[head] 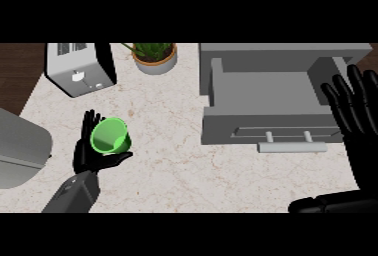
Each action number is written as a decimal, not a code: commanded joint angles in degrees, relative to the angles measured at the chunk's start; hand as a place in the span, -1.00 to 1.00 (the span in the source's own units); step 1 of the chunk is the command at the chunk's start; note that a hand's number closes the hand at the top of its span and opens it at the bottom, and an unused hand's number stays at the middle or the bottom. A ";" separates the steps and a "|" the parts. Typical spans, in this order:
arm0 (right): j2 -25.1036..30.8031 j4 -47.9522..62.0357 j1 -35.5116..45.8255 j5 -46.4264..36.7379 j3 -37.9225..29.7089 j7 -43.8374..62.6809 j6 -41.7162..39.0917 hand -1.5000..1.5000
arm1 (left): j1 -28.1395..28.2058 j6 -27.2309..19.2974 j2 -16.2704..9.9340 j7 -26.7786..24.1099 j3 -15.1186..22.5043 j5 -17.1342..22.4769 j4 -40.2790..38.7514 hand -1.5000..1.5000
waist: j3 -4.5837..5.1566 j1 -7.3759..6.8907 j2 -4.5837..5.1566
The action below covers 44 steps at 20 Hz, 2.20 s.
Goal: Pick up the cup, place it into the drawer and close the drawer
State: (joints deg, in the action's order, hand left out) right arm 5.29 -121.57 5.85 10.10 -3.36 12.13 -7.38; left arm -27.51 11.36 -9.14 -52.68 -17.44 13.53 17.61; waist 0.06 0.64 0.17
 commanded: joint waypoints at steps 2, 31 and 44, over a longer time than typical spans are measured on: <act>0.14 0.91 0.61 0.64 -0.35 0.60 -0.08 -1.00 | -0.50 7.51 -1.44 -2.72 -0.02 0.11 -3.67 -1.00 | 0.03 0.19 0.13; -0.31 -0.19 2.38 -1.59 -0.63 2.56 2.68 -1.00 | 4.02 6.06 1.93 -3.37 6.29 -0.61 20.43 1.00 | -0.09 -1.02 -0.45; 2.51 0.27 -1.88 3.45 -5.01 0.07 -1.94 -1.00 | 9.91 -4.89 8.93 27.66 16.82 2.50 62.62 1.00 | -0.12 -1.03 -0.48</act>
State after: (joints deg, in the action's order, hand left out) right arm 5.98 -120.65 4.45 10.55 -5.44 11.71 -7.83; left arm -19.66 9.77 -2.27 -32.40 -3.61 15.72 69.18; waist -0.07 -0.60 -0.35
